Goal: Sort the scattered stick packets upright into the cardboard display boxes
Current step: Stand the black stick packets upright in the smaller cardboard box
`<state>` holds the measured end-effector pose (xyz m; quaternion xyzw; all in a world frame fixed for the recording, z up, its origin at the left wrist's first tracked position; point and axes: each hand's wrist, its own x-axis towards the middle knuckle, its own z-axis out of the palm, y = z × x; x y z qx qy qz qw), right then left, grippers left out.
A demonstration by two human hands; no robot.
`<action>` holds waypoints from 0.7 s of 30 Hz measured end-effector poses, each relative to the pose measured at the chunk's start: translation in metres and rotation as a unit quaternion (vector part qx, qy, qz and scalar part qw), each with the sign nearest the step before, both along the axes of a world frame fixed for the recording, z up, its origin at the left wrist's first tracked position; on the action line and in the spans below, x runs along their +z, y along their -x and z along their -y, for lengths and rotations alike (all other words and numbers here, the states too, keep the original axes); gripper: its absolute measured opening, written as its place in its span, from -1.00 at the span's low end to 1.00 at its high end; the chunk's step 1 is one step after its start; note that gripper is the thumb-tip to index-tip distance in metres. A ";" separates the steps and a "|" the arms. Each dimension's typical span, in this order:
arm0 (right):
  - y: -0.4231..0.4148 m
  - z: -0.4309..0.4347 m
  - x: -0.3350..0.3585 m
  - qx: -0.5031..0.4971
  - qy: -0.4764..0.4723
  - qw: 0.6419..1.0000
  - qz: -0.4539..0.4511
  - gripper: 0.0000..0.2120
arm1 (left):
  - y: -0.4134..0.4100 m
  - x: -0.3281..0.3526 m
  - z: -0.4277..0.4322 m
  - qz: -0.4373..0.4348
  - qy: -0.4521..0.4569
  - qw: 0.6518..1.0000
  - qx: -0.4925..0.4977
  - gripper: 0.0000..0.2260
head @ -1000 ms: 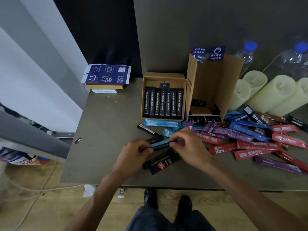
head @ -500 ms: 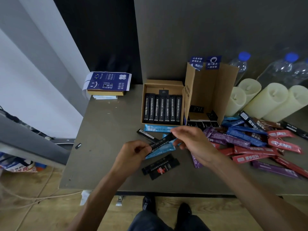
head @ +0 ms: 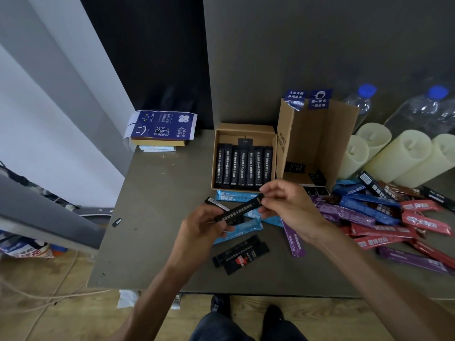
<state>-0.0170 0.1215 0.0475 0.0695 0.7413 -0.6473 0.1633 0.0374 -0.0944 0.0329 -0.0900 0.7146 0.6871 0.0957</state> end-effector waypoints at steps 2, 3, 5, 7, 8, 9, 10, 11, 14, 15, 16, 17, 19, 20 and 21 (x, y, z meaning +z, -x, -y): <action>0.002 0.002 0.001 -0.001 -0.001 1.000 -0.004 -0.76 | 0.000 -0.002 0.001 0.013 -0.014 1.000 0.008 -0.85; 0.004 0.003 0.001 -0.001 0.000 1.000 -0.004 -0.74 | 0.001 -0.003 0.002 0.019 -0.014 1.000 0.011 -0.85; 0.005 0.004 0.003 0.002 0.006 1.000 0.000 -0.73 | 0.003 -0.005 0.003 0.027 0.004 1.000 0.011 -0.87; 0.007 0.007 0.004 0.007 0.007 1.000 0.003 -0.74 | 0.006 -0.007 0.004 0.028 0.018 0.999 0.016 -0.88; 0.007 0.008 0.004 0.017 -0.005 1.000 -0.004 -0.78 | 0.008 -0.007 0.004 0.027 0.020 0.999 0.026 -0.89; 0.008 0.010 0.005 0.034 -0.029 0.999 -0.016 -0.83 | 0.011 -0.007 0.006 0.022 0.025 0.999 0.040 -0.89; 0.008 0.011 0.005 0.057 -0.062 0.996 -0.031 -0.88 | 0.015 -0.005 0.007 0.013 0.033 0.998 0.055 -0.89; 0.008 0.013 0.004 0.081 -0.099 0.991 -0.044 -0.93 | 0.021 -0.002 0.009 0.001 0.037 0.997 0.069 -0.89; 0.009 0.019 -0.002 0.111 -0.172 0.977 -0.054 -0.98 | 0.045 0.006 0.006 -0.029 0.009 0.994 0.102 -0.88; 0.010 0.021 -0.004 0.101 -0.169 0.979 -0.046 -0.97 | 0.053 0.009 0.003 -0.033 0.005 0.994 0.107 -0.86; 0.010 0.022 -0.006 0.087 -0.158 0.983 -0.035 -0.96 | 0.061 0.010 -0.002 -0.033 0.004 0.994 0.103 -0.86; 0.011 0.024 -0.007 0.073 -0.145 0.986 -0.026 -0.96 | 0.068 0.010 -0.007 -0.030 0.014 0.996 0.087 -0.87; 0.013 0.026 -0.007 0.046 -0.136 0.989 -0.026 -0.94 | 0.080 0.008 -0.020 -0.027 0.064 0.997 0.024 -0.92; 0.015 0.026 -0.006 0.035 -0.141 0.989 -0.032 -0.94 | 0.085 0.006 -0.026 -0.029 0.094 0.995 -0.005 -0.93; 0.016 0.025 -0.005 0.025 -0.147 0.988 -0.038 -0.93 | 0.091 0.005 -0.031 -0.033 0.119 0.992 -0.022 -0.94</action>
